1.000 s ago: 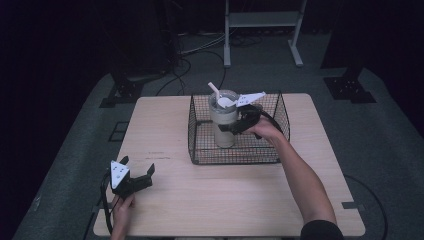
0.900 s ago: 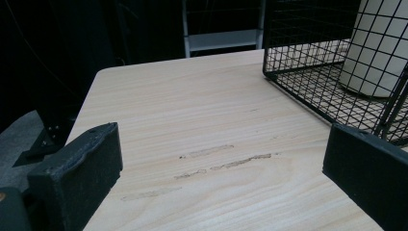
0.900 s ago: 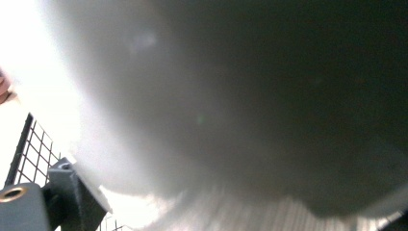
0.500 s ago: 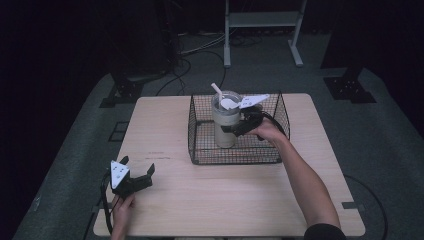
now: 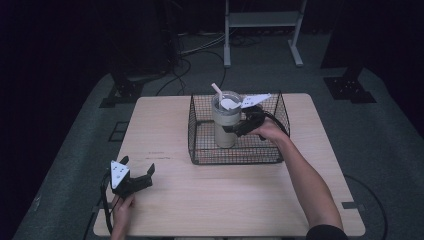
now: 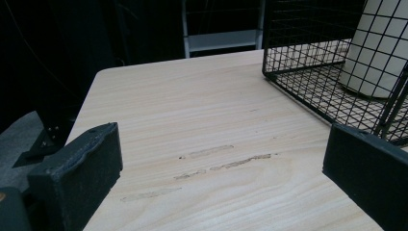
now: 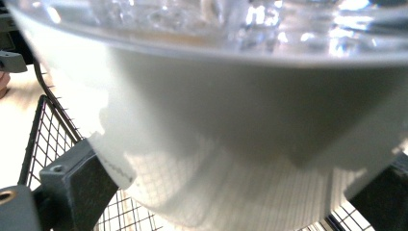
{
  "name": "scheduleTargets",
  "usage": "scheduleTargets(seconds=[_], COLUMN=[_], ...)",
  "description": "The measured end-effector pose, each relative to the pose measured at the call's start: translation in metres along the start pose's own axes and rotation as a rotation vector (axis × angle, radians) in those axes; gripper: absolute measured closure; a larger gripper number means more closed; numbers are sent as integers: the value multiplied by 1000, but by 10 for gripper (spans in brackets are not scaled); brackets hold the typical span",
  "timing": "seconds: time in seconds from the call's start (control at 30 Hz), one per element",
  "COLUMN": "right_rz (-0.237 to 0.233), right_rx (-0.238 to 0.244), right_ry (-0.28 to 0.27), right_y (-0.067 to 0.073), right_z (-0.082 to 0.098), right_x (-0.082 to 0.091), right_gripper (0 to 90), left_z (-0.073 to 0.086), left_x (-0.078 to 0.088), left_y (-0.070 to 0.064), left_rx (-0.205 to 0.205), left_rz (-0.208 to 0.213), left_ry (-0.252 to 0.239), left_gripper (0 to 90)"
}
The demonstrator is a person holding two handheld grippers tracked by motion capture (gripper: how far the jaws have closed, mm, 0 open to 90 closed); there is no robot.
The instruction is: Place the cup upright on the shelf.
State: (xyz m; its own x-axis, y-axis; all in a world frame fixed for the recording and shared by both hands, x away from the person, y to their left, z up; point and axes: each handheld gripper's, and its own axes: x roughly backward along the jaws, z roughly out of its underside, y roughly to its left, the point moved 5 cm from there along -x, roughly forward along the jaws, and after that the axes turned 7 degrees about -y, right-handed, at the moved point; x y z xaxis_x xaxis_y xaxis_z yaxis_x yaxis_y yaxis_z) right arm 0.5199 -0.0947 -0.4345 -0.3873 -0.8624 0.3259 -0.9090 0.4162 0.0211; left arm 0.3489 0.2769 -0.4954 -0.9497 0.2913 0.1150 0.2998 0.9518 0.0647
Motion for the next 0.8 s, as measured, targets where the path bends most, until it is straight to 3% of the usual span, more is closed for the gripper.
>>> scheduleTargets(seconds=[0.3,0.8], right_rz=[-2,28], right_rx=[1,3], right_ry=[0,0], right_y=[1,3], right_z=[-1,-5], right_x=[4,28], right_gripper=[20,21], left_z=[0,0], left_x=[0,0], left_y=[0,0], left_rx=[-1,-2], left_rz=[0,-1], left_ry=[2,2], left_gripper=[0,0])
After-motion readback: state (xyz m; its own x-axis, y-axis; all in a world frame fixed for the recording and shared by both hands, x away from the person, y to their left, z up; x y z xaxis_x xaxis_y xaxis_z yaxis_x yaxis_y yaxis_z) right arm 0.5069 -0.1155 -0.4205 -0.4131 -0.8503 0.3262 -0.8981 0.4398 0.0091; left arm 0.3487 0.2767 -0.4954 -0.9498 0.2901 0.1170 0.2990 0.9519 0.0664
